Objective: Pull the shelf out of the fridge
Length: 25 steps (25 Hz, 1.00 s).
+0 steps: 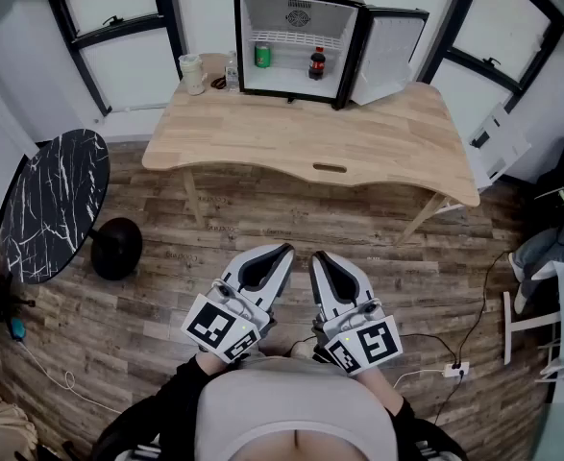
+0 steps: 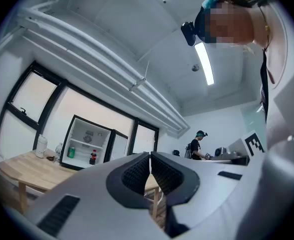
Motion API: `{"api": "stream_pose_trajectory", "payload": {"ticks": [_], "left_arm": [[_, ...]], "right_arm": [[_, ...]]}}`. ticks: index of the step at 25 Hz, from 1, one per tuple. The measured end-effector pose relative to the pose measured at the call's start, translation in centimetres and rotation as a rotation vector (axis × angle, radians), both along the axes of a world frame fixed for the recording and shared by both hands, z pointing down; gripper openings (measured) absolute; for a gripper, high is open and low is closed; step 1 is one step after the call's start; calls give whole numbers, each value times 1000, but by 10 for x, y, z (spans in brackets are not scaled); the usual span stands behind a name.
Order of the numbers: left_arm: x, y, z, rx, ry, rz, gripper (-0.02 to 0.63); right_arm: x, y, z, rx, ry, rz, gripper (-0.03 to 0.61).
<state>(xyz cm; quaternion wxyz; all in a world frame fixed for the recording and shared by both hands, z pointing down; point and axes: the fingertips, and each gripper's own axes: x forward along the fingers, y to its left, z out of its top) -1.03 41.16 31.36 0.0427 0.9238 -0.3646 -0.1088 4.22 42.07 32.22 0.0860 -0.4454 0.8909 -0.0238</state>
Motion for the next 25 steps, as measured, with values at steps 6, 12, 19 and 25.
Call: {"api": "stream_pose_trajectory", "payload": {"ticks": [6, 12, 19, 25], "left_arm": [[1, 0, 0, 1, 0, 9, 17], [-3, -2, -2, 4, 0, 14, 17], [-16, -5, 0, 3, 4, 18, 17], [-31, -11, -2, 17, -7, 39, 17]], "right_arm": [[-2, -1, 2, -5, 7, 0, 40], [-5, -1, 0, 3, 8, 14, 40], [-11, -3, 1, 5, -9, 52, 41], [-23, -9, 0, 2, -23, 83, 41]]}}
